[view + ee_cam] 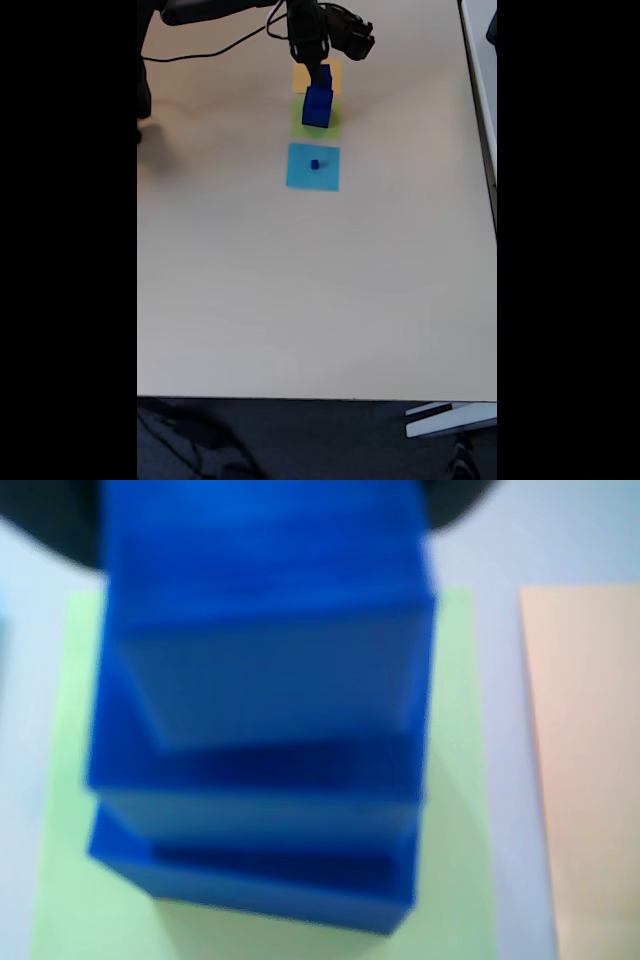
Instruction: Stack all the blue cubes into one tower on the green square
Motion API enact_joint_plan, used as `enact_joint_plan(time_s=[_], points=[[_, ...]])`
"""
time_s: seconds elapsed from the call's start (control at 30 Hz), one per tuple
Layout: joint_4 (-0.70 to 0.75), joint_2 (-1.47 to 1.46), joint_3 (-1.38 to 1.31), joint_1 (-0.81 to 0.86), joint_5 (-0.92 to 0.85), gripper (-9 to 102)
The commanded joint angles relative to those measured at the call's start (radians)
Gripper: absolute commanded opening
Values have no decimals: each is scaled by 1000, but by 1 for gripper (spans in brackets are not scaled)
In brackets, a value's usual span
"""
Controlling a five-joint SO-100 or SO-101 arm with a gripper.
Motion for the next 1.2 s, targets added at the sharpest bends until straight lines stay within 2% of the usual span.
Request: enact_joint_plan(time_s=[0.0, 1.17], points=[[-15, 117, -8, 8, -9, 2], [-3, 117, -2, -12, 8, 8]])
